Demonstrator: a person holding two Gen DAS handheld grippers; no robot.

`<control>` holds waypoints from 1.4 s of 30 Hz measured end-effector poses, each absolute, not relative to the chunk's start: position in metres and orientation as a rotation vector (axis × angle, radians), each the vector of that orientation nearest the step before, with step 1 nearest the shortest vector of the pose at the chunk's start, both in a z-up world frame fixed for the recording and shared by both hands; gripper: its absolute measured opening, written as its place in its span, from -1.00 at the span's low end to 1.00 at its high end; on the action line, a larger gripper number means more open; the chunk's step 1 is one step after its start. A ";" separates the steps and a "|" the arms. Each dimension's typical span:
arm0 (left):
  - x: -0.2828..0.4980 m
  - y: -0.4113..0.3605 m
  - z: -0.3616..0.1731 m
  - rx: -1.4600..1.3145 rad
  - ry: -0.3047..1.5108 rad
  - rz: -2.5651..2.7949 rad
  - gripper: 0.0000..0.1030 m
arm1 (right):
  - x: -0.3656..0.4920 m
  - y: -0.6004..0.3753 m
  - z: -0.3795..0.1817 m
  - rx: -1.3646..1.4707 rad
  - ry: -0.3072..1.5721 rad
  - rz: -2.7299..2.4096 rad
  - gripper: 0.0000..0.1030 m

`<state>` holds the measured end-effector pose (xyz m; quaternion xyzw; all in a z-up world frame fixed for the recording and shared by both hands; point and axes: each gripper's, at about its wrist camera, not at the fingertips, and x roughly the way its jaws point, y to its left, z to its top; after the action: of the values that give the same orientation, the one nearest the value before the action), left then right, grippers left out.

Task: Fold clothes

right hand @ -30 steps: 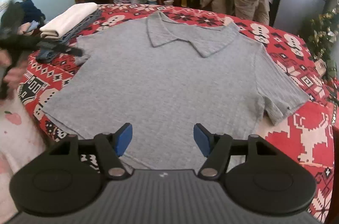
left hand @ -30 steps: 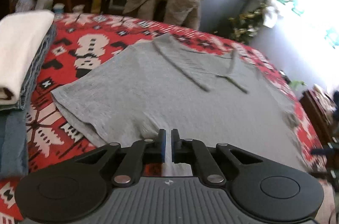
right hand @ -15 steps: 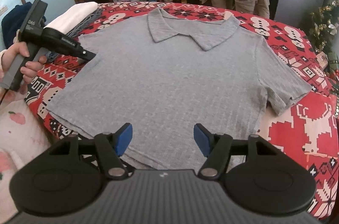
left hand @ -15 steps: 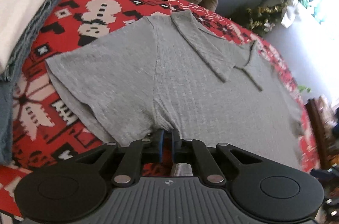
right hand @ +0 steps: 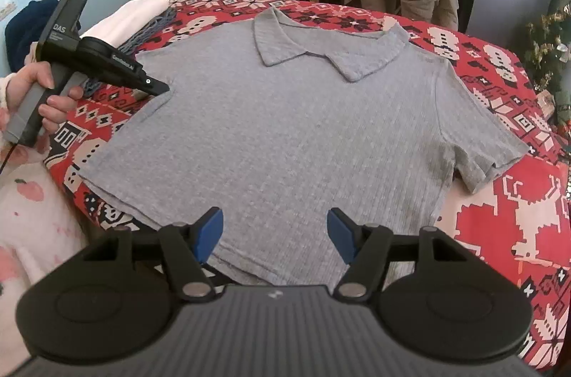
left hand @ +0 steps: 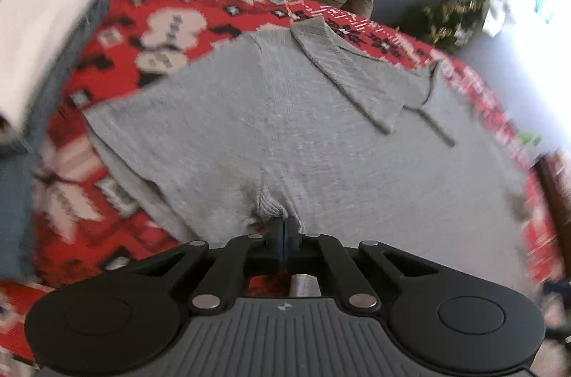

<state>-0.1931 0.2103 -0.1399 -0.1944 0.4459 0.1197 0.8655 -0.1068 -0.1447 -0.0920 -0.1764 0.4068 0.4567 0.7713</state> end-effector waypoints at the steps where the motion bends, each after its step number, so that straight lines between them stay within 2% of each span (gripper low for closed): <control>1: -0.197 0.209 -0.138 -0.367 0.939 0.260 -0.98 | -0.107 -0.145 -0.092 -0.385 0.881 0.990 0.34; 8: -0.208 0.212 -0.141 -0.293 0.943 0.279 -0.98 | -0.104 -0.142 -0.097 -0.387 0.900 0.994 0.34; 12: -0.209 0.209 -0.140 -0.303 0.943 0.259 -0.85 | -0.105 -0.140 -0.096 -0.394 0.892 1.002 0.35; 15: -0.216 0.209 -0.138 -0.323 0.944 0.246 -0.83 | -0.106 -0.142 -0.095 -0.390 0.883 0.996 0.38; 21: -0.224 0.218 -0.140 -0.526 0.929 0.172 -0.83 | -0.104 -0.144 -0.094 -0.378 0.884 0.987 0.38; 30: -0.223 0.218 -0.145 -0.604 0.933 0.154 -0.83 | -0.107 -0.142 -0.094 -0.388 0.885 0.995 0.39; 37: -0.242 0.232 -0.138 -0.707 0.871 0.153 -0.83 | -0.108 -0.143 -0.095 -0.386 0.893 0.997 0.42; 42: -0.231 0.224 -0.136 -0.690 0.856 0.138 -0.69 | -0.109 -0.140 -0.096 -0.391 0.896 1.009 0.43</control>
<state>-0.2311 0.2243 -0.1359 -0.3276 0.4063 0.0655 0.8505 -0.1093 -0.1399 -0.0960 -0.1800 0.4121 0.4641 0.7631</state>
